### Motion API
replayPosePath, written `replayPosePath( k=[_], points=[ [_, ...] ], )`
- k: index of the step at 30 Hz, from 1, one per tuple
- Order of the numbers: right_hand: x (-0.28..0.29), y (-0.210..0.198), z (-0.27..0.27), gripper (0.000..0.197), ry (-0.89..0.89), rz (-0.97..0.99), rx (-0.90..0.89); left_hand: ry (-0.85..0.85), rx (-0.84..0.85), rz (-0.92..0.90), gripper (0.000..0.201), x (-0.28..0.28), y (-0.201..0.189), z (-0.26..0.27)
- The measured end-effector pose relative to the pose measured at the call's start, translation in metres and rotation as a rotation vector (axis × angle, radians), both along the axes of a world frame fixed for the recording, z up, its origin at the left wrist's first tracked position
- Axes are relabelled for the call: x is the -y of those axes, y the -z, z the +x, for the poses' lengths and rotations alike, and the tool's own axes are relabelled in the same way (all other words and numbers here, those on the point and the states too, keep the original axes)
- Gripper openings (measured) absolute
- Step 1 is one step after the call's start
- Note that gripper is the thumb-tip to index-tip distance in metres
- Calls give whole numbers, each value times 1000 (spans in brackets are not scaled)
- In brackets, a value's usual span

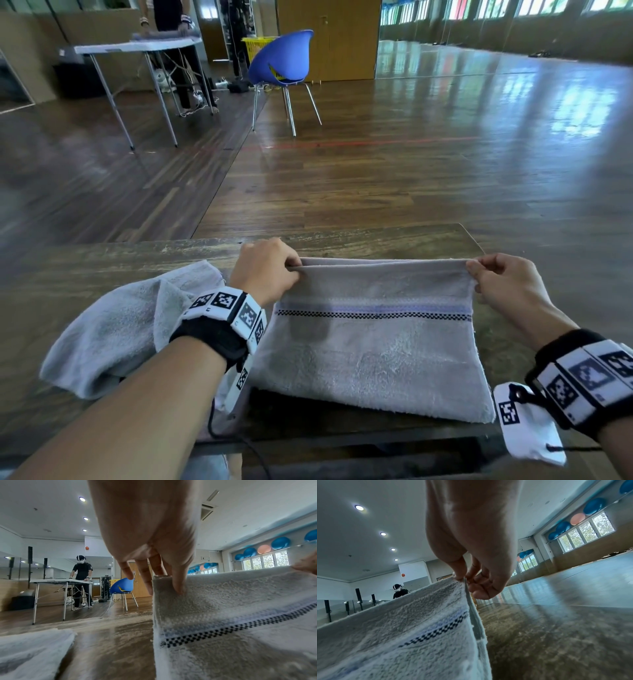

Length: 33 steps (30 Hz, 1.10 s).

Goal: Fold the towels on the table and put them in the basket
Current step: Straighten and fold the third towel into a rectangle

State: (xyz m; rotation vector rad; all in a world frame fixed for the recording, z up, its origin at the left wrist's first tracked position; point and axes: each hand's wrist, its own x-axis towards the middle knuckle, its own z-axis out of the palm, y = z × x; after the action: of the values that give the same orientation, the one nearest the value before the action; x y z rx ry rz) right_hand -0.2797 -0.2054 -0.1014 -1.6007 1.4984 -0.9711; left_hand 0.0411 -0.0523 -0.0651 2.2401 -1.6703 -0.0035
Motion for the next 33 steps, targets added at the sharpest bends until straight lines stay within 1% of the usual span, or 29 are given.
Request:
replayPosePath(
  k=[3, 6, 8, 10, 12, 14, 17, 20, 23, 28, 33],
  points=[
    [0, 5, 0, 13, 13, -19, -61, -2, -39, -20, 12, -2, -2, 0],
    [2, 12, 1, 10, 11, -24, -142, 32, -90, -8, 13, -3, 0, -1],
    [3, 15, 1, 9, 7, -2, -164, 32, -118, -30, 12, -3, 2, 1],
    [5, 16, 1, 10, 5, 13, -164, 8, -193, -60, 18, -4, 3, 6],
    [6, 16, 1, 10, 12, 12, -158, -20, -253, -63, 18, -4, 1, 11],
    [6, 15, 2, 9, 21, 6, -154, -37, -297, -74, 10, -3, 1, 16],
    [6, 14, 4, 9, 24, -3, -135, -59, -364, -74, 6, -3, 0, 18],
    [7, 16, 5, 11, 33, -4, -97, -70, -414, -49, 9, -4, 0, 18],
    [8, 19, 5, 11, 51, -10, -53, -103, -427, -82, 12, -4, -2, 16],
    [12, 19, 7, 13, 63, 5, 94, -155, -454, -185, 14, -3, -6, 16],
    [8, 13, 5, 13, 68, -41, 65, -180, -475, -230, 15, -3, -7, 17]
  ],
)
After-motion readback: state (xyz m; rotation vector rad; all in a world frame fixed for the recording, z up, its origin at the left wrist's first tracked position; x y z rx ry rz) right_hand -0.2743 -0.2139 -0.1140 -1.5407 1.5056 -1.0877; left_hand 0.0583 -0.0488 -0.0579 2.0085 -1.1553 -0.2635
